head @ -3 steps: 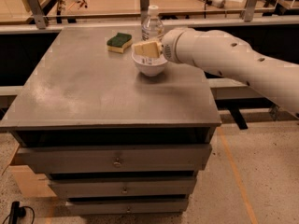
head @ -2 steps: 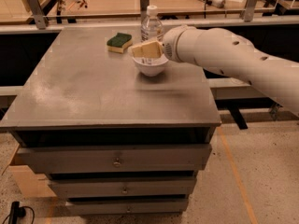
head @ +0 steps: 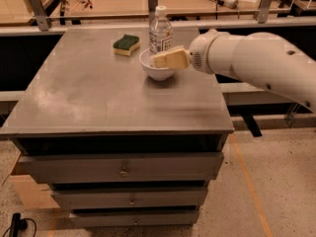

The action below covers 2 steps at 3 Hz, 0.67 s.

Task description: Place blue plastic bottle into white bowl

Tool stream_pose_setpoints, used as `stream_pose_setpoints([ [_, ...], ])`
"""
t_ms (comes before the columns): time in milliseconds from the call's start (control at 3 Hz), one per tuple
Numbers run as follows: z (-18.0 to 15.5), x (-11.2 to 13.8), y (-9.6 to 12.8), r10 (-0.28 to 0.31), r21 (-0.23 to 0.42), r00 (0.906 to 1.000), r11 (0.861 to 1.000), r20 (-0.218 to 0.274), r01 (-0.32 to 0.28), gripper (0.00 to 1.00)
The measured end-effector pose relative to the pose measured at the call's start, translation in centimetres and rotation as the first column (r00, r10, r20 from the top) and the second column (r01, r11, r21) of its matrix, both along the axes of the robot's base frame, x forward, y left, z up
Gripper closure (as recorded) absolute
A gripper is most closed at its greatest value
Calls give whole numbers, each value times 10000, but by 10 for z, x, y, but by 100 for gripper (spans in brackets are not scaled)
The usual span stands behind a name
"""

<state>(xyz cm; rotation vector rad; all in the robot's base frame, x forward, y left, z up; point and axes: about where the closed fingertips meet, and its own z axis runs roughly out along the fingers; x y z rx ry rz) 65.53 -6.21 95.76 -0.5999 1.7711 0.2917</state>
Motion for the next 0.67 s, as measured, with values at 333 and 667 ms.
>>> stream_pose_setpoints([
  [333,10,-37,-33,-593,-518,9982,9969,91,597,0],
  [667,17,-42,-33,-609,-596,9980,9963,196,620,0],
])
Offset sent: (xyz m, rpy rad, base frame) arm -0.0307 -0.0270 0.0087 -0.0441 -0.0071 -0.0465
